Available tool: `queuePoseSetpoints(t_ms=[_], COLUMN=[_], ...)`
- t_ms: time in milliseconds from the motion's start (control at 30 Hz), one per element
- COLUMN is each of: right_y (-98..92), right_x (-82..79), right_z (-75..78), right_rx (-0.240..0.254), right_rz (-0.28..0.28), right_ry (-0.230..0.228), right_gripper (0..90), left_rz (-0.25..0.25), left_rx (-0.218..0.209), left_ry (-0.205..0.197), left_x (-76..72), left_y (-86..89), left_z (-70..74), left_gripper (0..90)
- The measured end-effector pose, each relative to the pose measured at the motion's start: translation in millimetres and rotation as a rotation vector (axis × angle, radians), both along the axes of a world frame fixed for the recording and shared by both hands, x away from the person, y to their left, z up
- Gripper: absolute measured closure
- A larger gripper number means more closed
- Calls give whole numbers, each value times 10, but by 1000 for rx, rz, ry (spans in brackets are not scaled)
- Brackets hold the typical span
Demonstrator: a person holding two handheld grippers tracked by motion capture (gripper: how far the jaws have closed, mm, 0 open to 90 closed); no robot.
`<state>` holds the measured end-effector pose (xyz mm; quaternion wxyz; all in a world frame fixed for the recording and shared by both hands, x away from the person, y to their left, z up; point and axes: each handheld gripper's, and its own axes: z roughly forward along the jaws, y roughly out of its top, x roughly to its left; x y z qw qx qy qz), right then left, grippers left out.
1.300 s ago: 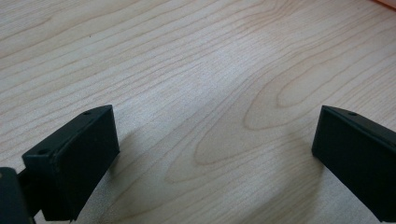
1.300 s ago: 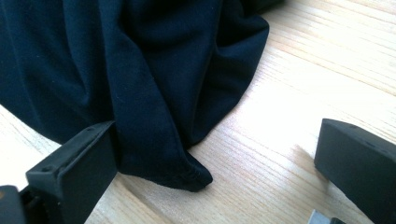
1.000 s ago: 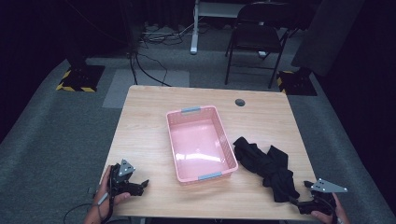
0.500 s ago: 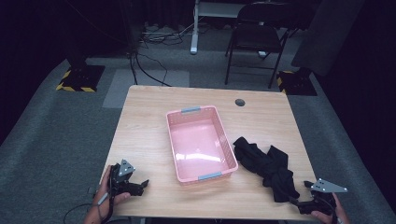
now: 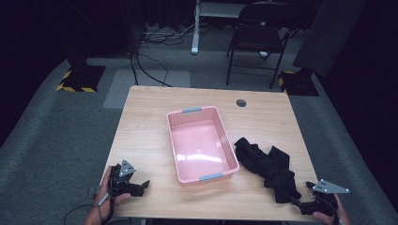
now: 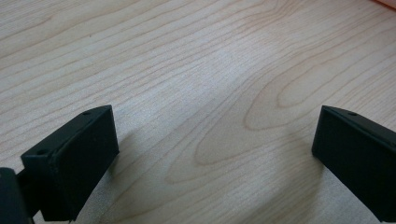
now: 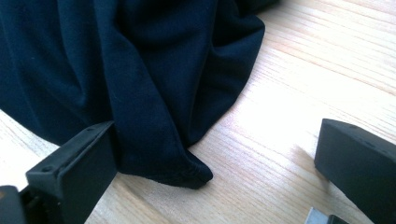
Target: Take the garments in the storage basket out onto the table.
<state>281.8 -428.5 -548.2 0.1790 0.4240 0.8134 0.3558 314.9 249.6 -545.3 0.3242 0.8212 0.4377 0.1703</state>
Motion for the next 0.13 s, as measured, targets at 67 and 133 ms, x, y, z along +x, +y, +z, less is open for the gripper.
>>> queuePoseSetpoints(t_ms=[67, 133], right_y=[-1, -1], right_x=[0, 0], right_z=[0, 0], right_rx=[0, 0], right_rz=[0, 1], right_ry=[0, 0], right_gripper=[3, 3], left_rz=[0, 1], left_rx=[0, -1], left_ry=[0, 0], left_x=[0, 0], left_y=[0, 0], left_z=[0, 0], left_gripper=[0, 0])
